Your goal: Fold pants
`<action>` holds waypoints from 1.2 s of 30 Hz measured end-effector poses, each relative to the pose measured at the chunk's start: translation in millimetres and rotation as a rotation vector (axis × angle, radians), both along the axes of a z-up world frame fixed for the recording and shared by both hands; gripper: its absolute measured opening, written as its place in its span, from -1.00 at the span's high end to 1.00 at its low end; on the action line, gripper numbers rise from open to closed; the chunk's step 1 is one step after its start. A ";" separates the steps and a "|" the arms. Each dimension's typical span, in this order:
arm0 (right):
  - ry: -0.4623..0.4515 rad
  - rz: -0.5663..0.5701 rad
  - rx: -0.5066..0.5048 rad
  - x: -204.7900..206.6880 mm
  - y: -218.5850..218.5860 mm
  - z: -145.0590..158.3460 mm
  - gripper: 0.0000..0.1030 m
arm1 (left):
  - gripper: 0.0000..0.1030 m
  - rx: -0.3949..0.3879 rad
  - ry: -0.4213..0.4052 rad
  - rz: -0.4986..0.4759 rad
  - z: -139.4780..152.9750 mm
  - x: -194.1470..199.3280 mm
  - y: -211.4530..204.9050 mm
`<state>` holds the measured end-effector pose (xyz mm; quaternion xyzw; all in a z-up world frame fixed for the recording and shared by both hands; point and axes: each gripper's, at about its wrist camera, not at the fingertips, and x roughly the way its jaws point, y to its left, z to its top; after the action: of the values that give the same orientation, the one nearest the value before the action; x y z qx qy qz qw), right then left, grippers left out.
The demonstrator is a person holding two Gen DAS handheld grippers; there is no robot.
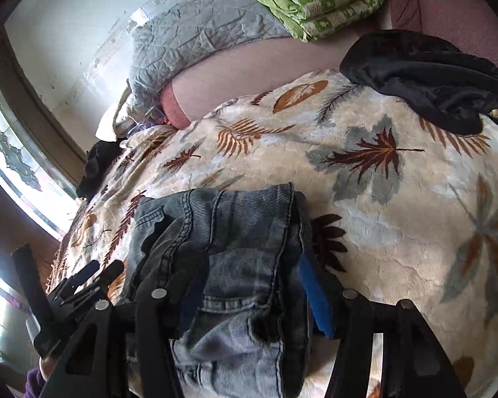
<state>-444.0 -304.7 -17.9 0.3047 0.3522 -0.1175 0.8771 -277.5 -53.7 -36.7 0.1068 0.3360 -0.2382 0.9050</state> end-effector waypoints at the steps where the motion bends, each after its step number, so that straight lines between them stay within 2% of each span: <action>1: -0.002 0.006 -0.011 -6.2 3.8 3.6 -0.18 | -0.46 -0.018 -0.003 0.004 3.5 -0.9 3.5; 4: 0.018 0.037 -0.080 -18.4 17.0 10.5 -0.18 | -0.46 -0.029 -0.005 0.002 5.8 -7.2 9.1; 6: 0.033 0.046 -0.088 -24.6 21.6 9.3 -0.18 | -0.46 -0.019 -0.007 -0.010 4.4 -11.6 8.6; 12: 0.124 0.080 -0.108 -29.0 30.8 -12.3 -0.18 | -0.46 0.077 0.027 -0.041 -17.0 -23.9 3.9; 20: 0.195 0.119 -0.056 -23.5 30.7 -42.5 -0.18 | -0.47 0.143 -0.035 -0.052 -28.0 -34.4 -4.3; 25: 0.210 0.127 -0.018 -19.0 27.2 -51.7 -0.18 | -0.48 0.186 -0.098 -0.067 -31.9 -40.0 -10.1; 30: 0.203 0.139 -0.024 -17.6 26.8 -53.5 -0.19 | -0.48 0.222 -0.148 -0.083 -37.4 -42.4 -16.6; 33: 0.198 0.144 -0.018 -17.9 24.9 -54.5 -0.19 | -0.48 0.232 -0.172 -0.085 -39.1 -44.6 -18.7; 36: 0.199 0.147 -0.024 -19.8 24.6 -52.8 -0.20 | -0.49 0.209 -0.168 -0.076 -37.5 -43.9 -15.7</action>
<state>-463.8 -280.0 -70.7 0.2544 0.4575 -0.0868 0.8476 -321.4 -69.4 -74.2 0.2326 0.2779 -0.2264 0.9041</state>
